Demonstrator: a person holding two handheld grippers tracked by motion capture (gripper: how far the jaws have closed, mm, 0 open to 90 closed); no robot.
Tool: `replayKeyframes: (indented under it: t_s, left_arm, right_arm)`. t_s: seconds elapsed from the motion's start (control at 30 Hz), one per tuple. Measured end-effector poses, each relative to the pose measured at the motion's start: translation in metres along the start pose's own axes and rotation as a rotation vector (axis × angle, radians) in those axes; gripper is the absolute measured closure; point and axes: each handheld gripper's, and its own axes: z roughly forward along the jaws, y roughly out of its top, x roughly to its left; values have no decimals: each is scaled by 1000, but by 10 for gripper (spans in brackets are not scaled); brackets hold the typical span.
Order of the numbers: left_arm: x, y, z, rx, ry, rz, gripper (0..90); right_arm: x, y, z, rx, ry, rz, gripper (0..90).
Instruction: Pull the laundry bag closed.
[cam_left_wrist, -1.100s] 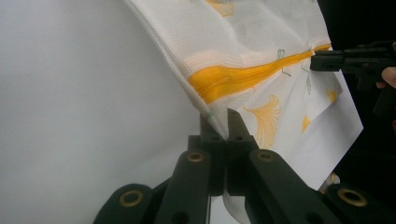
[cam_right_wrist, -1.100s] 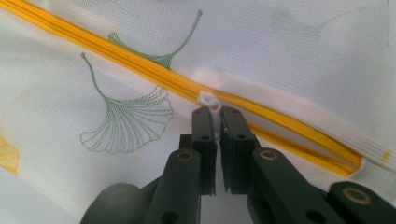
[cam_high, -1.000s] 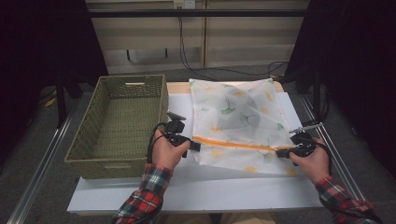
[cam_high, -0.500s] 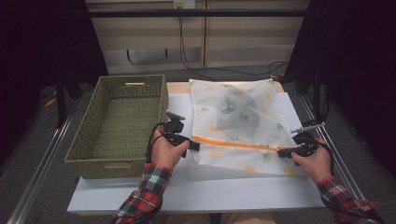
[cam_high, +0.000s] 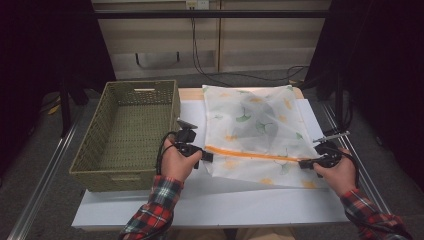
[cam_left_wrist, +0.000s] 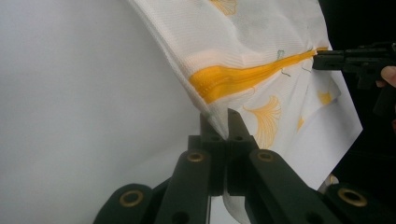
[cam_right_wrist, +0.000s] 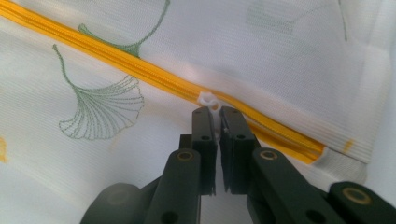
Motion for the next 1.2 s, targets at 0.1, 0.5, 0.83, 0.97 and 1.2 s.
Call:
replayKeyframes:
  t_s: [0.1,0.5,0.83,0.97,1.2]
  left_arm:
    - [-1,0,0,-8,-9,-20,894]
    - [-1,1,-1,-6,-7,-13,894]
    - [-2,1,-1,-8,-10,-15,894]
    - [-1,1,-1,-5,-12,-14,894]
    - [-1,1,-2,-7,-10,-17,894]
  right_arm:
    - [-1,0,-1,-1,-2,-3,858]
    - [-10,-4,-4,-10,-8,27,858]
    - [-13,-5,-6,-14,-12,39,857]
    - [-13,-5,-5,-15,-9,35,857]
    - [-14,-6,-7,-14,-26,40,857]
